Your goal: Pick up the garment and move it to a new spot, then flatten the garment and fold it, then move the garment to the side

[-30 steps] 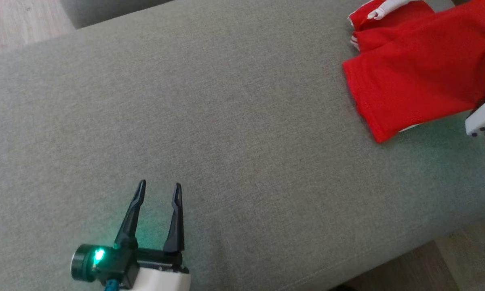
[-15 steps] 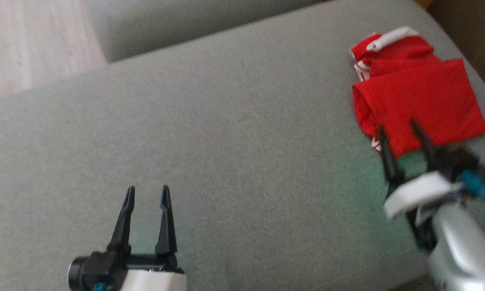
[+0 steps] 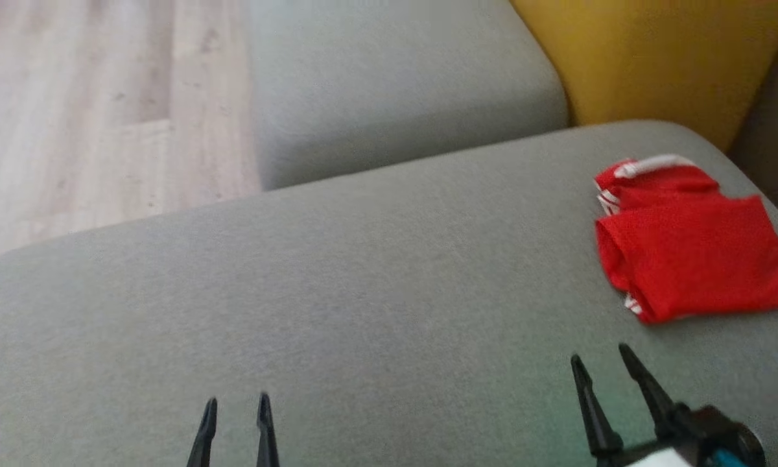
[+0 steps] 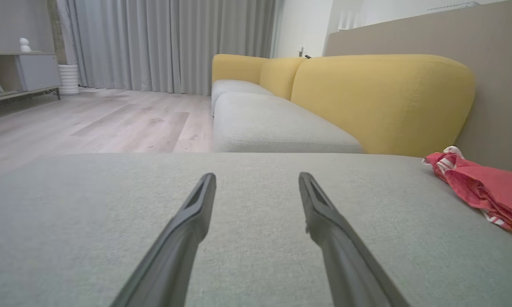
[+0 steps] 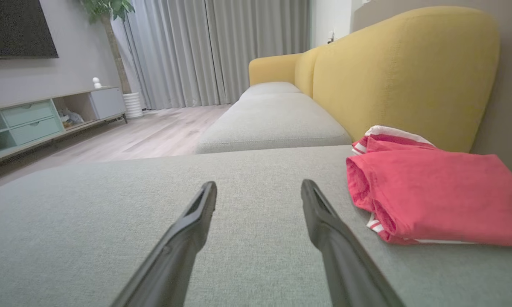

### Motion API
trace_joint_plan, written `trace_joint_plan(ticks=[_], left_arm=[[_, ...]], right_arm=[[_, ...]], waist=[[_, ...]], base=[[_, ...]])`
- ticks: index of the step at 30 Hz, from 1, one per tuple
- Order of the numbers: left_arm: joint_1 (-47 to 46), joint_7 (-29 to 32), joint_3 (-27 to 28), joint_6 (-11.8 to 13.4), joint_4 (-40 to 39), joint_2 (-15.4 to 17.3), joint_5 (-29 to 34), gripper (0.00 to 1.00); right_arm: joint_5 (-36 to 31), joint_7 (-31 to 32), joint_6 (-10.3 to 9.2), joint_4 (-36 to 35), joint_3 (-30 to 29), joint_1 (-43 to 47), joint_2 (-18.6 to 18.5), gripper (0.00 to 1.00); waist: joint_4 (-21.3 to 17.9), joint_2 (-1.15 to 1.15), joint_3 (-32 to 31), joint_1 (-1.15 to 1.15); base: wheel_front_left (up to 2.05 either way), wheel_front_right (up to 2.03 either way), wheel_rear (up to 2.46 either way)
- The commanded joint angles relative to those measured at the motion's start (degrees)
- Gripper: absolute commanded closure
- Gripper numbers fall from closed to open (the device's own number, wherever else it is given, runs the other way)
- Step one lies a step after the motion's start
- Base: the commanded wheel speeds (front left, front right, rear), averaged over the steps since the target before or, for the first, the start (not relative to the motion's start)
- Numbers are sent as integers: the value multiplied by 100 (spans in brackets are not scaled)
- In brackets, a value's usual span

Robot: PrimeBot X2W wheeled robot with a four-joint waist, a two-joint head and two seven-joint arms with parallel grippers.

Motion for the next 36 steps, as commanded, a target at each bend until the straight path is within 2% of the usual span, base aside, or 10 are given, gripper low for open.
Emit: trace_joint_plan(ticks=[1, 8, 22, 23, 26, 36], left_arm=[[-114, -56, 204, 46, -147, -40, 53, 0], [38, -56, 321, 119, -69, -40, 147, 0], [49, -56, 336, 80, 66, -40, 178, 0], [279, 1, 108, 88, 249, 1, 139, 100], [343, 26, 82, 87, 479, 5, 110, 100], [148, 163, 216, -45, 488, 40, -625, 100]], right_arm=[[-73, -67, 39, -289, 7, -105, 32, 0], [-274, -67, 39, -428, -274, 323, 248, 0], [-315, -67, 39, -309, -442, 292, 380, 0], [-278, -3, -1, -125, -549, 559, 393, 100], [-271, 6, -4, 153, -537, 648, 393, 100], [516, 165, -1, 153, -612, 465, 383, 100]], waist=[[230, 0, -210, 2], [418, 0, -334, 2], [488, 0, -450, 2], [489, 0, -450, 2], [490, 0, -451, 2], [518, 0, -346, 2]], base=[[0, 0, 0], [0, 0, 0], [0, 0, 0], [0, 0, 0], [0, 0, 0], [0, 0, 0]])
